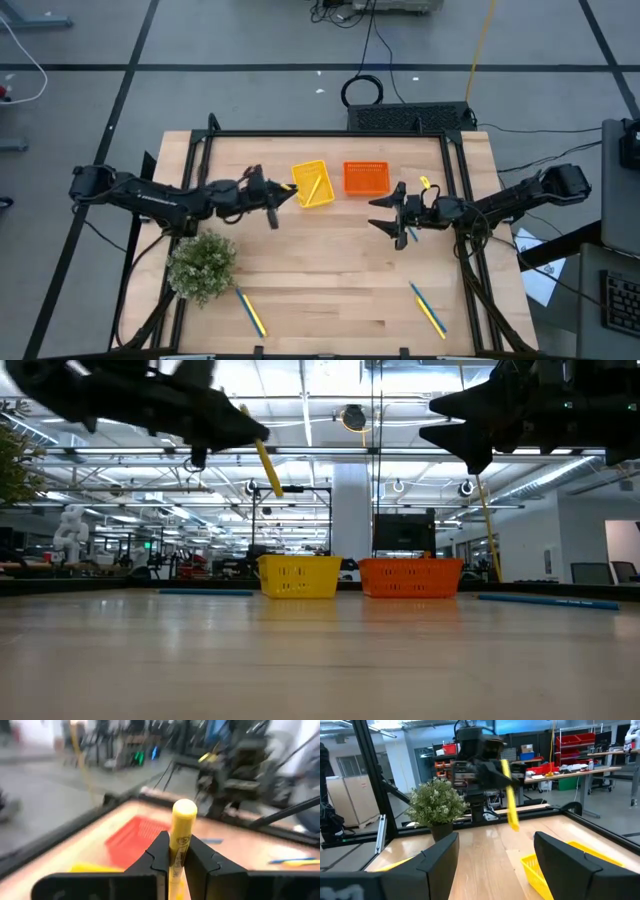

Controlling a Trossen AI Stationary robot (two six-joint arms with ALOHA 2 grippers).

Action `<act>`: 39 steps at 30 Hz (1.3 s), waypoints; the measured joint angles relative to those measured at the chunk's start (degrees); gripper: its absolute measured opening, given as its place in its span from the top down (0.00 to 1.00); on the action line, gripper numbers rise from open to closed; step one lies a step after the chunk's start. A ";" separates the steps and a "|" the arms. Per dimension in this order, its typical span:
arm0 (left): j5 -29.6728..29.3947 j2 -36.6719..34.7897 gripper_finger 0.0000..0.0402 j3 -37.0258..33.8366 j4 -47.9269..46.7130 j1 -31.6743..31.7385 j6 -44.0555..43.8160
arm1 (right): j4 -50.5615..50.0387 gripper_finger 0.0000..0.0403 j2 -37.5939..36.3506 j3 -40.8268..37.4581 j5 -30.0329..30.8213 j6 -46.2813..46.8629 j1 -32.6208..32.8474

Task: Sort pens & pencils
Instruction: Put the top yellow pen into the yellow basket

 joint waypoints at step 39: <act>10.56 34.76 0.75 42.12 -58.32 13.48 -8.20 | -0.23 0.39 0.00 0.04 -0.06 0.02 0.00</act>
